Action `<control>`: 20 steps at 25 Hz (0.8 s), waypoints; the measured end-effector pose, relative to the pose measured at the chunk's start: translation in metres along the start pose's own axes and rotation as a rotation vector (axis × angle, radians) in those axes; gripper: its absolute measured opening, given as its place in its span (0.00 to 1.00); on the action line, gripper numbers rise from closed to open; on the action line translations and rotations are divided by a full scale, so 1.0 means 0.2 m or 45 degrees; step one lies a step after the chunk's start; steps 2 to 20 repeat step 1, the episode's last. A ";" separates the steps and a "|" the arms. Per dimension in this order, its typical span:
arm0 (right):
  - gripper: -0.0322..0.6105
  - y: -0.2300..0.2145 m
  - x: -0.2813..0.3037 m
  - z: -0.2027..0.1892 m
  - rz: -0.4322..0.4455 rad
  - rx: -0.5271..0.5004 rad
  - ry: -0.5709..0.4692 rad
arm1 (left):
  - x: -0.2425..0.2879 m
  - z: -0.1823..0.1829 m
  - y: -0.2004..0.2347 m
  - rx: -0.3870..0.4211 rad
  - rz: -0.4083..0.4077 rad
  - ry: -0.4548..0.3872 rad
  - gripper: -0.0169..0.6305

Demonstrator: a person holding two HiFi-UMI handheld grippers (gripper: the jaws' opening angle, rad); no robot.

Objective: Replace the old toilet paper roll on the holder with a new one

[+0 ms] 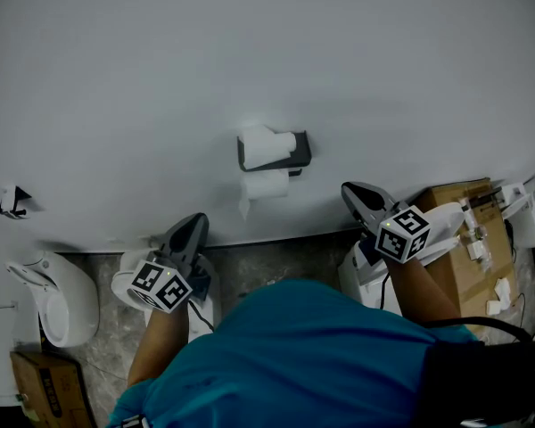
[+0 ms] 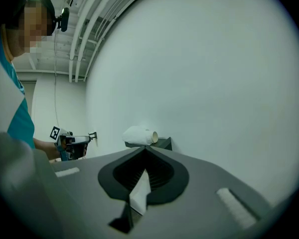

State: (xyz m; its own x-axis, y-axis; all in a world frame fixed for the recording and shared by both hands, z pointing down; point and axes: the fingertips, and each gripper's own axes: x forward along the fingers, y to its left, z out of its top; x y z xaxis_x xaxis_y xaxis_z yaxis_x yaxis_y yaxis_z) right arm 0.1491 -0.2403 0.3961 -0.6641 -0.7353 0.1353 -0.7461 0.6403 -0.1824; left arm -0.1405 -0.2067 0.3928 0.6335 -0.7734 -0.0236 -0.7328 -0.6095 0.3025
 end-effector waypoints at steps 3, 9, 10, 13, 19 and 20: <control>0.05 0.00 0.00 0.00 0.000 0.001 0.000 | 0.00 0.00 0.00 -0.002 -0.002 0.004 0.04; 0.05 0.00 0.00 0.00 0.000 0.001 0.000 | 0.00 0.00 0.00 -0.002 -0.002 0.004 0.04; 0.05 0.00 0.00 0.00 0.000 0.001 0.000 | 0.00 0.00 0.00 -0.002 -0.002 0.004 0.04; 0.05 0.00 0.00 0.00 0.000 0.001 0.000 | 0.00 0.00 0.00 -0.002 -0.002 0.004 0.04; 0.05 0.00 0.00 0.00 0.000 0.001 0.000 | 0.00 0.00 0.00 -0.002 -0.002 0.004 0.04; 0.05 0.00 0.00 0.00 0.000 0.001 0.000 | 0.00 0.00 0.00 -0.002 -0.002 0.004 0.04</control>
